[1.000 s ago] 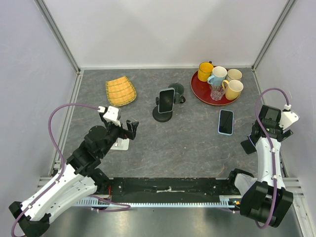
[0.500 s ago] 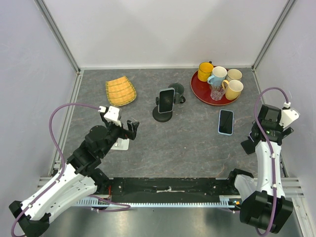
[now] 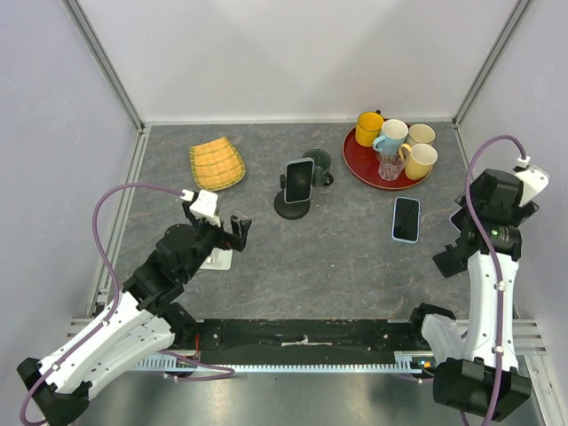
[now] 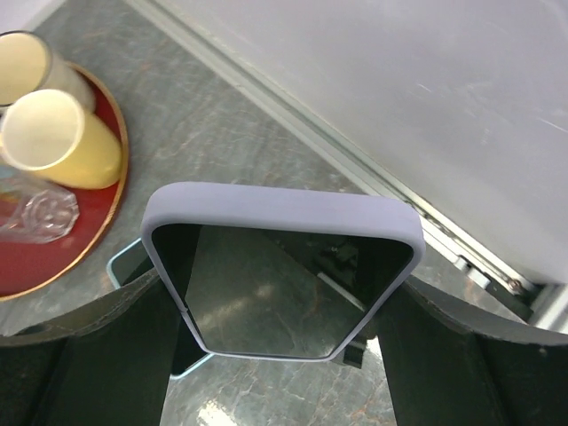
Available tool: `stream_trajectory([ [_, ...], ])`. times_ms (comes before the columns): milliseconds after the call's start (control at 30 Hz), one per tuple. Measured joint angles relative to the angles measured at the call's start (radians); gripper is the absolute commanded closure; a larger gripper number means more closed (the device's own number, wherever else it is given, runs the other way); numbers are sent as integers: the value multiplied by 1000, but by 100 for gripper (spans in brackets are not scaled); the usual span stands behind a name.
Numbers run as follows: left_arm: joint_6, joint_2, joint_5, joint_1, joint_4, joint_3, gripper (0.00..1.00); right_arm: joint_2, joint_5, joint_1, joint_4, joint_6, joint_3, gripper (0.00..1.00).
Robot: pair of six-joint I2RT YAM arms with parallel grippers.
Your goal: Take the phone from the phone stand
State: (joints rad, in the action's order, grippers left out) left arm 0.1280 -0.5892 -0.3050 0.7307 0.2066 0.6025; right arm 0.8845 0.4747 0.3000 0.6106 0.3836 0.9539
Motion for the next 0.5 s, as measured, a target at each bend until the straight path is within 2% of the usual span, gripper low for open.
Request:
stream_trajectory([
  [233, 0, -5, 0, 0, 0, 0, 3, 53, -147, -68, 31, -48, 93, 68],
  [500, 0, -6, 0, 0, 0, 0, 3, 174, -281, -199, 94, -58, 154, 68],
])
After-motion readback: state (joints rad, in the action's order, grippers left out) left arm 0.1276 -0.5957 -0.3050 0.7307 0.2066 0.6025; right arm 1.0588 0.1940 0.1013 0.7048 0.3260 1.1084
